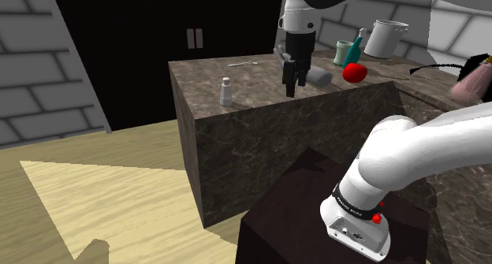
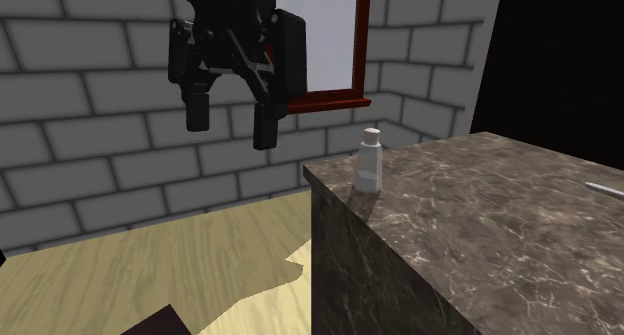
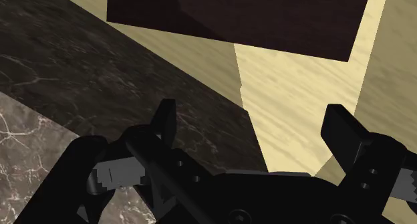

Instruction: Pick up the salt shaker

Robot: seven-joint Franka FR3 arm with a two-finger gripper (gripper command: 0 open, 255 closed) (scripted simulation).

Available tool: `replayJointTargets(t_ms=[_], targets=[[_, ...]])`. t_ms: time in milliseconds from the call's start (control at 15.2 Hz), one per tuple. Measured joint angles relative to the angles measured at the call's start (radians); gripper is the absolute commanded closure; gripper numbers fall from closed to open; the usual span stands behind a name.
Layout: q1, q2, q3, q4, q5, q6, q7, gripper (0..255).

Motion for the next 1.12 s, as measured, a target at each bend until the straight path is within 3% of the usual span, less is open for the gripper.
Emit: replayJointTargets(t_ms=[264, 660, 1122], targets=[[-0.005, 0.075, 0.009, 0.032, 0.0, 0.048, 0.017, 0], [-0.016, 0.304, 0.037, 0.173, -0.005, 0.151, 0.074, 0], [-0.028, 0.586, 0.059, 0.421, -0.034, 0.203, 0.141, 0]])
